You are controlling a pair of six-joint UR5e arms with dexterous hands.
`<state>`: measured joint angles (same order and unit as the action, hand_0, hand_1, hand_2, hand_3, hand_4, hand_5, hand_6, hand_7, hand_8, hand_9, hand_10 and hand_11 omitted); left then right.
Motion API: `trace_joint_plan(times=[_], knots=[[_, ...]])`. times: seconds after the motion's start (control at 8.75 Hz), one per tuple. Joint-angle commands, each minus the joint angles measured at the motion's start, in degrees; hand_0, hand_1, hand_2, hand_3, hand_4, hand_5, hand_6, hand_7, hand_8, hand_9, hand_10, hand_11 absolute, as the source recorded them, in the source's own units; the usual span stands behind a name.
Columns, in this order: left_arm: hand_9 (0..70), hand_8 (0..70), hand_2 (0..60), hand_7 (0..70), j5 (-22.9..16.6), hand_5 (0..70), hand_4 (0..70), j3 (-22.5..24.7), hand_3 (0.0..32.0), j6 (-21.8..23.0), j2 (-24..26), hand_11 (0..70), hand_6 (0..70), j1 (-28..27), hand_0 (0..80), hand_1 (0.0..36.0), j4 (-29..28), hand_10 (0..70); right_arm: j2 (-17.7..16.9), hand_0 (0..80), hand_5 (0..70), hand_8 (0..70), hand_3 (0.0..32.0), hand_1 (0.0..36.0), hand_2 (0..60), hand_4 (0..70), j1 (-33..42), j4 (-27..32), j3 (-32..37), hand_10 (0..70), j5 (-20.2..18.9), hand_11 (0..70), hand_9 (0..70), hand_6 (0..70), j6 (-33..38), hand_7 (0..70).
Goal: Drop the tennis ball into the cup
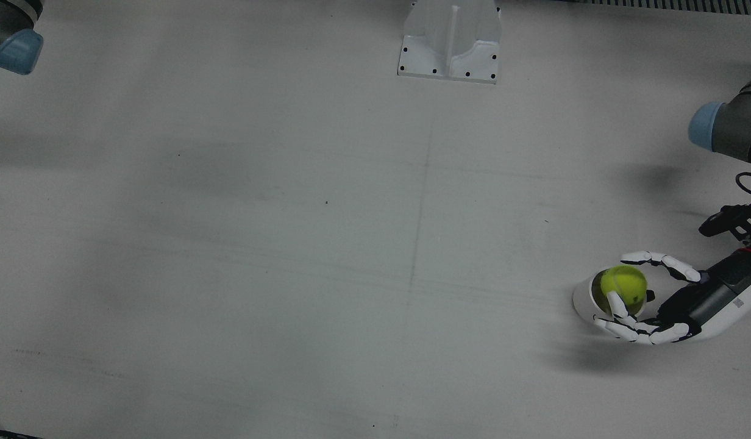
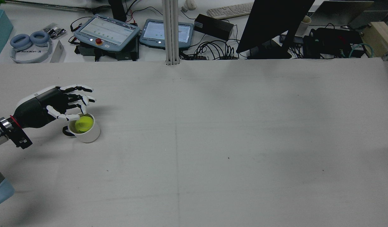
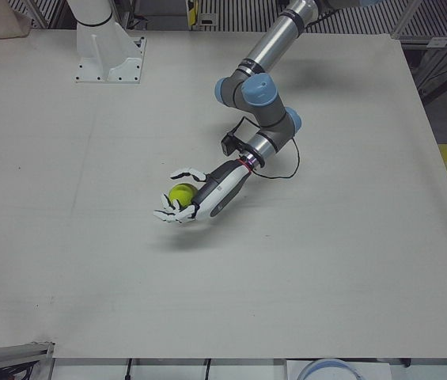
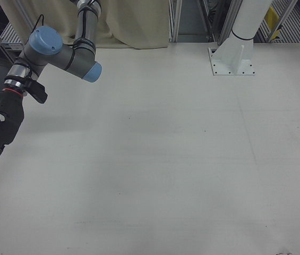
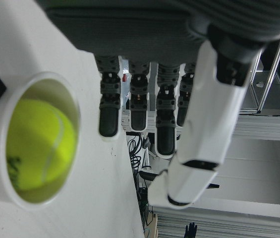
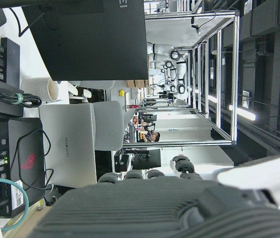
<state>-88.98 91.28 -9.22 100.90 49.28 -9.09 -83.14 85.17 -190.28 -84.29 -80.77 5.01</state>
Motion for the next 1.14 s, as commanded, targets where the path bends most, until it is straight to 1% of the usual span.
trace_joint_plan(times=[0.0,0.11,0.23,0.34,0.46,0.69,0.8,0.91,1.03], knots=[[27.3,23.7,53.4,36.3,0.03,20.9,21.5,0.04,0.0,0.08,0.00,47.5,40.5,0.03,80.0,36.0,-0.22,30.8,0.00,0.0,0.0,0.0,0.0,0.0,0.0,0.0,0.00,0.09,0.00,0.0,0.00,0.0,0.0,0.0,0.00,0.0],[26.8,24.8,57.8,35.1,0.03,21.9,21.3,0.82,0.0,0.34,0.09,47.4,46.7,0.72,80.0,36.0,-0.05,30.8,0.00,0.0,0.0,0.0,0.0,0.0,0.0,0.0,0.00,0.00,0.00,0.0,0.00,0.0,0.0,0.0,0.00,0.0],[26.8,25.7,59.5,34.7,-0.41,22.8,21.5,1.70,0.0,0.34,0.26,47.7,51.1,6.38,80.0,36.0,1.26,30.9,0.00,0.0,0.0,0.0,0.0,0.0,0.0,0.0,0.00,0.00,0.00,0.0,0.00,0.0,0.0,0.0,0.00,0.0],[26.8,26.6,60.0,34.1,-0.58,23.6,22.1,0.92,0.0,-0.01,0.35,47.5,55.3,11.40,80.0,36.0,1.97,30.9,0.00,0.0,0.0,0.0,0.0,0.0,0.0,0.0,0.00,0.09,0.00,0.0,0.00,0.0,0.0,0.0,0.00,0.0],[26.9,25.8,60.0,35.7,-0.59,22.8,23.6,-1.00,0.0,-0.53,0.62,47.8,51.3,16.85,80.0,36.0,2.06,31.0,0.00,0.0,0.0,0.0,0.0,0.0,0.0,0.0,0.00,0.00,0.00,0.0,0.00,0.0,0.0,0.0,0.00,0.0],[26.1,24.3,60.0,35.6,-2.33,22.0,24.6,-2.07,0.0,-1.24,0.53,47.6,46.9,26.78,80.0,36.0,3.38,30.9,0.00,0.0,0.0,0.0,0.0,0.0,0.0,0.0,0.00,0.00,0.00,0.0,0.00,0.0,0.0,0.0,0.00,0.0],[26.1,26.3,60.0,34.2,-2.95,24.0,25.2,-2.77,0.0,-1.50,0.53,48.6,55.5,30.14,80.0,36.0,3.73,31.6,0.00,0.0,0.0,0.0,0.0,0.0,0.0,0.0,0.00,0.09,0.00,0.0,0.00,0.0,0.0,0.0,0.00,0.0],[26.9,25.4,60.0,36.4,-3.05,23.2,26.2,-4.34,0.0,-1.94,0.62,49.5,49.6,31.82,80.0,36.0,3.65,32.2,0.00,0.0,0.0,0.0,0.0,0.0,0.0,0.0,0.00,0.00,0.00,0.0,0.00,0.0,0.0,0.0,0.00,0.0],[26.9,28.2,60.0,35.0,-3.05,25.8,26.8,-4.53,0.0,-2.03,0.36,50.6,62.6,32.45,80.0,36.0,3.56,33.0,0.00,0.0,0.0,0.0,0.0,0.0,0.0,0.0,0.00,0.09,0.00,0.0,0.00,0.0,0.0,0.0,0.00,0.0]])
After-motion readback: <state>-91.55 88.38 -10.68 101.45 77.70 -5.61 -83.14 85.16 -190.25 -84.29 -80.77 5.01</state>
